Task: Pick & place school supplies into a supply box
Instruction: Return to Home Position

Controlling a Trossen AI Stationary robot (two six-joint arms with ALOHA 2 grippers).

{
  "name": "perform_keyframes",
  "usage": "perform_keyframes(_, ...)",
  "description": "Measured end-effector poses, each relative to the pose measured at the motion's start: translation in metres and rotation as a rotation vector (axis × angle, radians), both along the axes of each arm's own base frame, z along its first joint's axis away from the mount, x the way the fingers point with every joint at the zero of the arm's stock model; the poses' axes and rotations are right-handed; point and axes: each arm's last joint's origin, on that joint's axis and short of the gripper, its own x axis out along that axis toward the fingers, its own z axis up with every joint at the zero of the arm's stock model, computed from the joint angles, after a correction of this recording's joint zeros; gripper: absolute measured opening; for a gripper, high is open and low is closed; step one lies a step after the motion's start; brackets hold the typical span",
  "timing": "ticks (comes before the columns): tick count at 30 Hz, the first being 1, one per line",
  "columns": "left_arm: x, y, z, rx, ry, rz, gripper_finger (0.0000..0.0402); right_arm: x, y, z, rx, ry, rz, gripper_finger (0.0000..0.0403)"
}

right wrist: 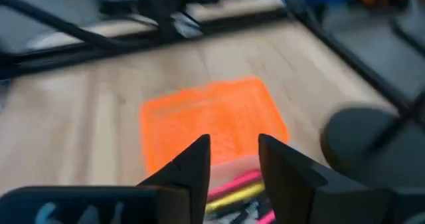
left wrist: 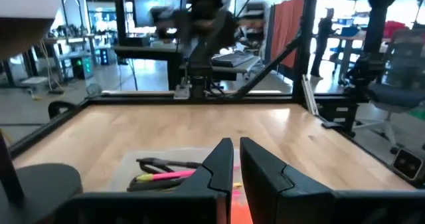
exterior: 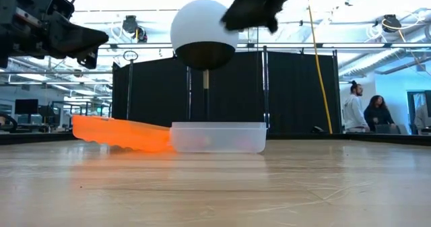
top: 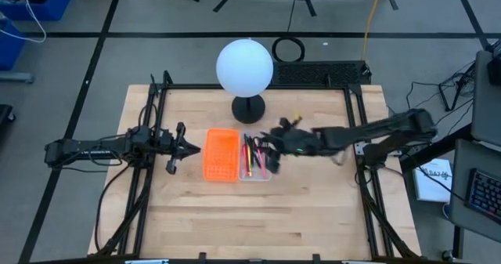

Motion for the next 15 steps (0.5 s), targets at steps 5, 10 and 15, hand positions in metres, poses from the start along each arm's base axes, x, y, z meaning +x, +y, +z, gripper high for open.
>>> perform_keyframes(5,0.0,0.0,-0.005,-0.02,0.055,0.01,0.0037,-0.046,0.019,0.0,-0.105,-0.145,0.144,0.0089)
perform_keyframes(10,0.0,0.001,0.002,0.06,0.005,0.031,0.0024,-0.097,0.017,-0.027,-0.145,-0.301,0.186,0.0011)
perform_keyframes(15,0.0,0.001,0.014,0.086,-0.029,0.039,0.0005,-0.142,0.005,-0.044,-0.146,-0.315,0.092,0.0003)
